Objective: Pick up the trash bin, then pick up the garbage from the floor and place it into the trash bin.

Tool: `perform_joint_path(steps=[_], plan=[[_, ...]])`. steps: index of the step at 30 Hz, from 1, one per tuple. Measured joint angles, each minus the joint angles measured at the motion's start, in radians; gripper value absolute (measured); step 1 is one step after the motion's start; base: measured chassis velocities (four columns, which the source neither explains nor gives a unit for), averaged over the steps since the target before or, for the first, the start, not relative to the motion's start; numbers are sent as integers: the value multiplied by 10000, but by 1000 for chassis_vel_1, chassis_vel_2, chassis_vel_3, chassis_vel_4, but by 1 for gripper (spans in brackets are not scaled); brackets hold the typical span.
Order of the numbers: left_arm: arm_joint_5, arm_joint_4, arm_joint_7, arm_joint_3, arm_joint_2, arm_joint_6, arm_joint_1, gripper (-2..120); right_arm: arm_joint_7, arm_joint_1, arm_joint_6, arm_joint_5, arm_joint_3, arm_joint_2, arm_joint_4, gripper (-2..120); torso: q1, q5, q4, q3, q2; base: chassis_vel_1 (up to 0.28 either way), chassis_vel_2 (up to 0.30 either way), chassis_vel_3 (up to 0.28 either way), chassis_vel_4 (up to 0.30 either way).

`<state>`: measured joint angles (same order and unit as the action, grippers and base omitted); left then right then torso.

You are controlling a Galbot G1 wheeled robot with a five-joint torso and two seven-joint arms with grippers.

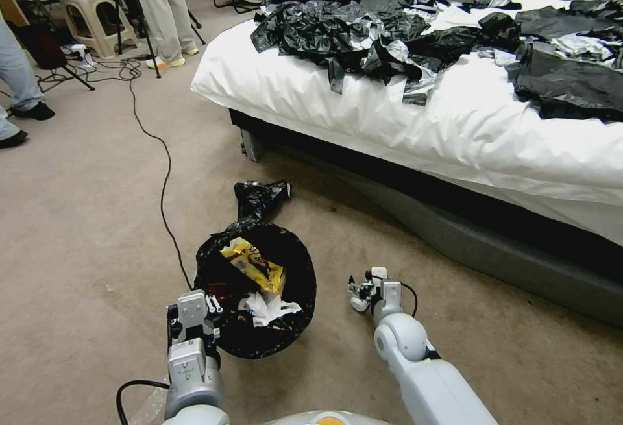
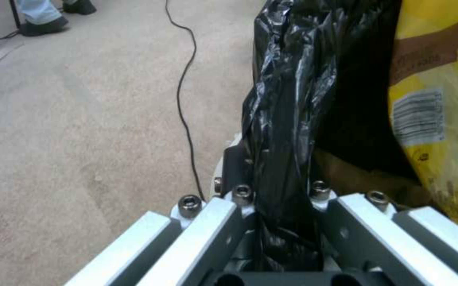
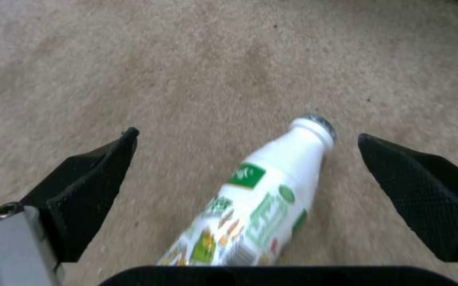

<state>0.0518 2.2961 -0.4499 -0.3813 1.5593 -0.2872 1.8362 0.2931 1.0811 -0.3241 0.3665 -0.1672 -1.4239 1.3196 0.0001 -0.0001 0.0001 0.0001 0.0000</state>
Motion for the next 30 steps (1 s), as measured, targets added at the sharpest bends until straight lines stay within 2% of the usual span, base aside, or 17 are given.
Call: perform_joint_path(steps=[14, 20, 23, 27, 30], plan=[[100, -7, -23, 43, 50, 117, 100, 1, -483, -755, 610, 152, -160, -565, -2378, 100, 0, 0, -1, 0, -1, 0, 0, 0, 0], [99, 16, -30, 67, 49, 130, 109, 1, -539, -787, 780, -32, -198, -738, -2706, 98, 0, 0, -1, -1, 0, 0, 0, 0, 0], [99, 46, -32, 78, 49, 131, 93, 1, -538, -687, 967, -216, -227, -797, -2735, 86, -1, -1, -2, -1, 0, 0, 0, 0, 0], [99, 46, -32, 77, 46, 132, 88, 1, -535, -628, 1041, -281, -232, -782, -2694, 80, -1, -4, -5, -1, 0, 0, 0, 0, 0], [105, 54, -35, 111, 51, 132, 96, 1, -532, -583, 1114, -318, -233, -751, -2639, 69, -1, -2, -5, -1, 0, 0, 0, 0, 0]])
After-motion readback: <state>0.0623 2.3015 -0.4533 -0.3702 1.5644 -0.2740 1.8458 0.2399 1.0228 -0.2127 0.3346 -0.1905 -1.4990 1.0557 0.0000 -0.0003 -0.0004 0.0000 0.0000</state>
